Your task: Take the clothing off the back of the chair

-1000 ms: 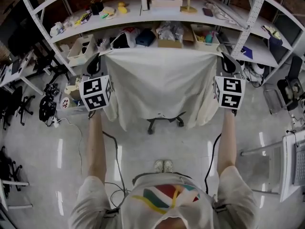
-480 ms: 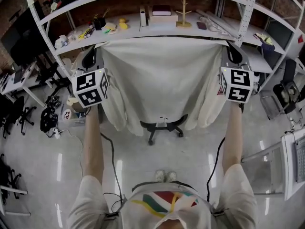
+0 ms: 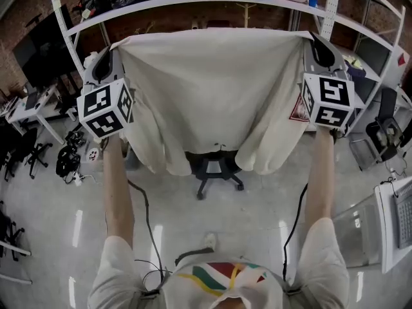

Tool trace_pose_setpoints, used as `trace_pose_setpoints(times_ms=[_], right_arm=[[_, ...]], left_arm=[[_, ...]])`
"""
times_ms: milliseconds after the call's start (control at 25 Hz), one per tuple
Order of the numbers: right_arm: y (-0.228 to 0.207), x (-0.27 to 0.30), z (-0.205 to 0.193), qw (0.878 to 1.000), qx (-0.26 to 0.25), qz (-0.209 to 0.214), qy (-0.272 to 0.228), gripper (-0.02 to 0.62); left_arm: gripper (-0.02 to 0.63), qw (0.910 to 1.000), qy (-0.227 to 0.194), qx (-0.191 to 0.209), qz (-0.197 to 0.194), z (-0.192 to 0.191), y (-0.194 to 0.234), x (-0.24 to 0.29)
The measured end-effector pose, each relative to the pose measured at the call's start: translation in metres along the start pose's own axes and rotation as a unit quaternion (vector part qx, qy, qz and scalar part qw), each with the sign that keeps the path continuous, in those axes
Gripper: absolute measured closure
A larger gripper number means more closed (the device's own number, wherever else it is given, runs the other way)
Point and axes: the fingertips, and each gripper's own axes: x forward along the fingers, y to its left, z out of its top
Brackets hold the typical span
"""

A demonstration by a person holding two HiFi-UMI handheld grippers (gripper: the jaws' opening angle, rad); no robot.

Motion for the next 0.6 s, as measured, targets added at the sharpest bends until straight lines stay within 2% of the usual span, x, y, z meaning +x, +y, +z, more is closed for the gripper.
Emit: trace_pose_setpoints(times_ms=[280,600], right_arm=[[-0.009,-0.05,0.071,0.999,-0.002,0.006,-0.052,0.589],[-0.016,-0.098,0.118,0.996,-0.004,0.009,-0.084,0.589]], left_arm=[[0.589,0.9994,-0.024,0.011,0.025,0.057,0.015,-0.063],[0.589,0.9977,-0.046,0.021,0.046,0.108,0.027,-0.126]])
